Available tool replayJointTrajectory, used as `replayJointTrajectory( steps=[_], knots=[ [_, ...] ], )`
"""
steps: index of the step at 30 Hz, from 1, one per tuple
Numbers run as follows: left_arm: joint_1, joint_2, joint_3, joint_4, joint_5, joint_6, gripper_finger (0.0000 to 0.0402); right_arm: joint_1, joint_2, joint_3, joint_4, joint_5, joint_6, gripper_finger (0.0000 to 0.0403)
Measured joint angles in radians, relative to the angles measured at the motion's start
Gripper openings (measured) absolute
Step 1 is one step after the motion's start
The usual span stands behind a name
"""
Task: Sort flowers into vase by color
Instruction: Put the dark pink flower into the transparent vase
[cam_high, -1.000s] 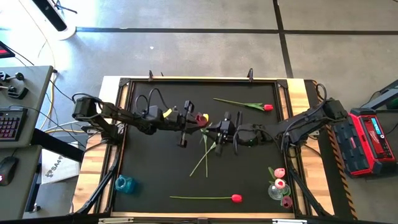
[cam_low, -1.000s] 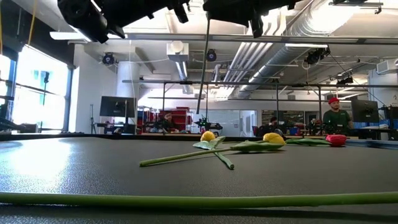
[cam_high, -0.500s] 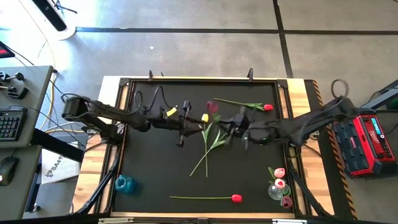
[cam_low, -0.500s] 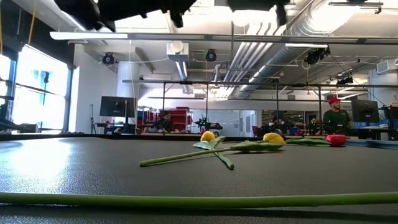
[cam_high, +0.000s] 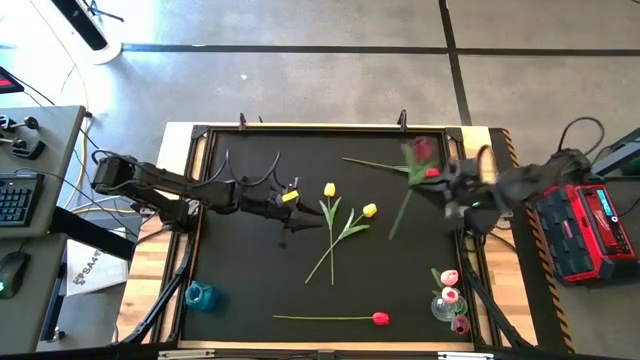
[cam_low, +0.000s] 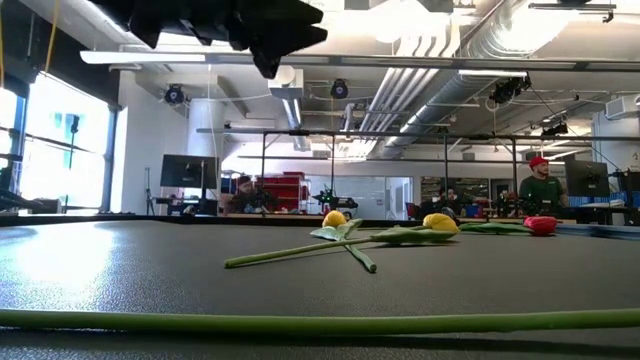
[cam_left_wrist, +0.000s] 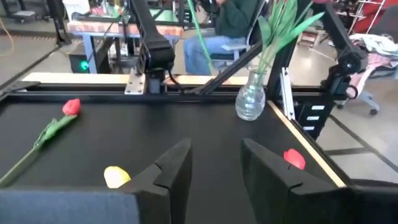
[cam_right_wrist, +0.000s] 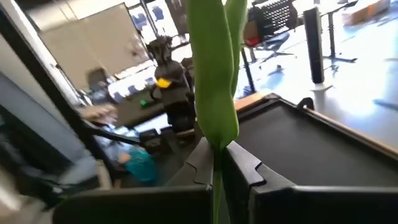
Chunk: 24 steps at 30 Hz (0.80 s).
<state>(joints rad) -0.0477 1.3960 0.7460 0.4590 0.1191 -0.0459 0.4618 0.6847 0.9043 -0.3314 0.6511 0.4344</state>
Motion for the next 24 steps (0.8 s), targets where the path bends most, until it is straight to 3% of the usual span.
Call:
replayJointTrajectory(
  steps=[10, 15, 24],
  knots=[
    [-0.033, 0.000, 0.000, 0.004, -0.059, 0.014, 0.0109, 0.010, -0.271, 0.000, -0.407, -0.119, 0.159, 0.0000],
    [-0.034, 0.000, 0.000, 0.004, -0.081, 0.014, 0.0107, 0.010, -0.302, 0.000, -0.506, -0.140, 0.195, 0.0000],
    [-0.034, 0.000, 0.000, 0.000, -0.108, 0.014, 0.0107, 0.011, -0.298, 0.000, -0.617, -0.274, 0.278, 0.0000]
  ],
)
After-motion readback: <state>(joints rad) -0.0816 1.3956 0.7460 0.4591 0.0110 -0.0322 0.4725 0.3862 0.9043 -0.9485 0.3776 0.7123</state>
